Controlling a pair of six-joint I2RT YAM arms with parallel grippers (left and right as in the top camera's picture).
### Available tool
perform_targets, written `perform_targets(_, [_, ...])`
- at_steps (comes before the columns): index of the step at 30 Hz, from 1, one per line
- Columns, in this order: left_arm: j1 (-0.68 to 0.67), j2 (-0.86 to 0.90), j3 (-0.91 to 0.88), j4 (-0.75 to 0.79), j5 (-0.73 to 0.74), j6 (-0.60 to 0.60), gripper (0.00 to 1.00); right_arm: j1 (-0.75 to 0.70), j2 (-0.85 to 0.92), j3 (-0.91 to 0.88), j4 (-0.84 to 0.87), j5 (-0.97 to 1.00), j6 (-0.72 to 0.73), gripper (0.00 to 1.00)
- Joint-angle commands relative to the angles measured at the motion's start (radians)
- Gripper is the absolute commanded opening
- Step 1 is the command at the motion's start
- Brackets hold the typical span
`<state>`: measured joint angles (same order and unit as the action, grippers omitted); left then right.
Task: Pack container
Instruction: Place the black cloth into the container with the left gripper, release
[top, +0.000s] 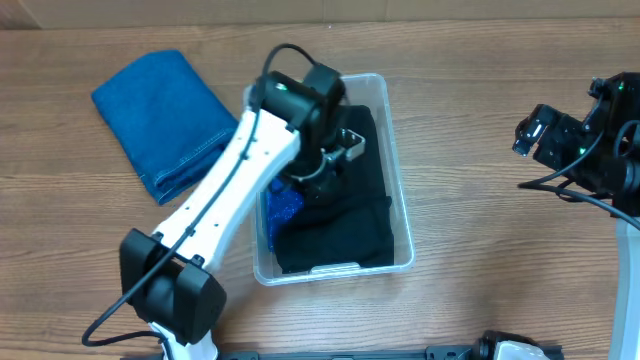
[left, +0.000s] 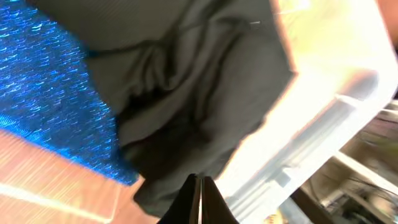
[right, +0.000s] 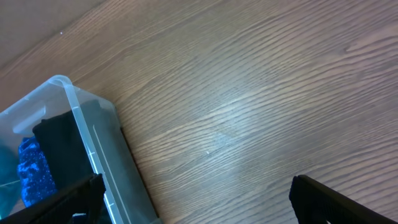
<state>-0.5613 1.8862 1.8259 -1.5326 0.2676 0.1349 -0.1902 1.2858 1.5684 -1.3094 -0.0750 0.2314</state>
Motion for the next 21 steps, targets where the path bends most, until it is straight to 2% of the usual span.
perform_targets(1, [-0.181,-0.035,0.015,0.016,-0.281,-0.126,0.04,-0.005,0.002,0.003,0.002,-0.005,-0.003,1.0])
perform_targets(4, [-0.278,-0.034,-0.035,0.083,-0.381,-0.222,0.04,-0.005,0.002,0.003,0.001,0.008,-0.003,1.0])
perform_targets(8, [-0.262,-0.034,-0.188,0.196,-0.377,-0.255,0.04,-0.005,0.002,0.003,-0.002,0.01,-0.003,1.0])
perform_targets(14, [-0.223,-0.008,-0.482,0.458,-0.362,-0.301,0.04,-0.005,0.002,0.003,-0.006,0.01,-0.003,1.0])
perform_targets(18, [-0.216,-0.011,-0.443,0.464,-0.365,-0.307,0.04,-0.005,0.002,0.003,-0.009,0.014,-0.003,1.0])
perform_targets(21, [-0.216,-0.04,-0.287,0.356,-0.425,-0.308,0.04,-0.005,0.002,0.003,-0.008,0.014,-0.003,1.0])
